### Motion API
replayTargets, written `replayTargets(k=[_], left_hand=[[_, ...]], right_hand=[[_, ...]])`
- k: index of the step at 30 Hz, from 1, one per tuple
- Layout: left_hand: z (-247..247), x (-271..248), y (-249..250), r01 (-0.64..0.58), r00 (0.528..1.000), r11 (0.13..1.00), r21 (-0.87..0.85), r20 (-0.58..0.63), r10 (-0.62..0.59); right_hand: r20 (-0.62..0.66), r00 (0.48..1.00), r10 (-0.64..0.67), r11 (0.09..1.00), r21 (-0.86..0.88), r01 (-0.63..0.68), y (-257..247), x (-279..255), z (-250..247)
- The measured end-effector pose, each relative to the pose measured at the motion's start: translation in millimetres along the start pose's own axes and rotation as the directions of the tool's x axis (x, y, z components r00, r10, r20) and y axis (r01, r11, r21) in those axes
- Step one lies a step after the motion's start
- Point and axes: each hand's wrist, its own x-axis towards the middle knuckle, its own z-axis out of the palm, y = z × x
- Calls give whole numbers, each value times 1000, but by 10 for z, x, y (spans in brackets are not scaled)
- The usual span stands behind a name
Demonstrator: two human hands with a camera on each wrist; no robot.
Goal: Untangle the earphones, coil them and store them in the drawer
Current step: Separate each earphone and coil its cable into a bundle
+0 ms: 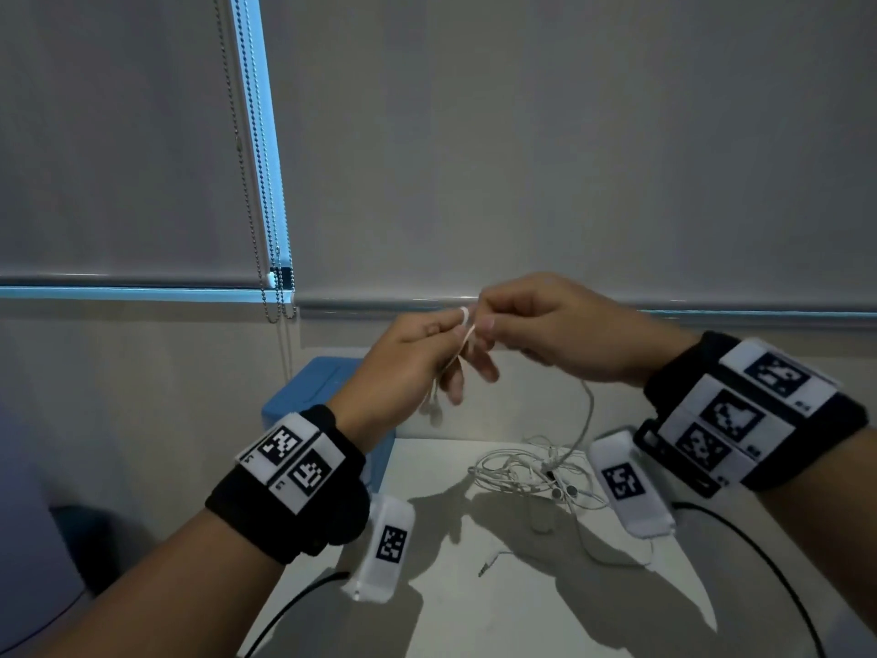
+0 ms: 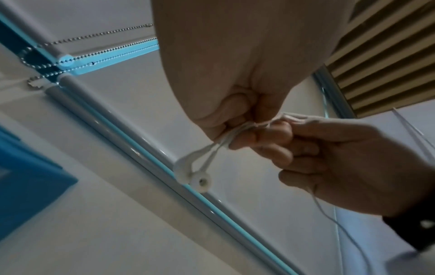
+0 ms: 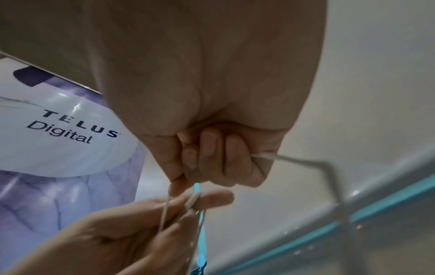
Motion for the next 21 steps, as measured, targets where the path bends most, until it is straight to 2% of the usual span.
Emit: replayTargets(k=[3, 6, 9, 12, 14, 17, 19, 21], left_hand=[[14, -21, 48, 46, 998, 997, -69, 40, -44], [-1, -10, 94, 55, 994, 985, -166, 103, -38], [-21, -8, 171, 40, 997, 956, -292, 79, -18], [-7, -2, 194, 32, 997, 901, -433, -54, -61], [3, 15, 154, 16, 987, 888, -460, -134, -87], [19, 14, 108, 12, 986, 955, -297, -154, -60], [-1, -6, 110, 4, 996, 997, -77, -88, -11], [-11, -29, 126, -9, 1000, 1000, 29, -16, 9]], right_hand=[[-152, 988, 39, 993, -107, -56, 101, 49, -150], [-237, 966, 99, 989, -79, -121, 277, 58, -132], [-140, 979, 148, 989, -7, -151, 413, 4, 42], [34, 988, 151, 988, 12, -151, 388, -76, 247], [109, 988, 112, 992, 50, -118, 297, -100, 301], [142, 988, 64, 996, 45, -71, 131, -101, 196], [109, 993, 41, 996, 73, -49, 77, -79, 84], [25, 999, 30, 998, 47, -31, 72, -30, -9]])
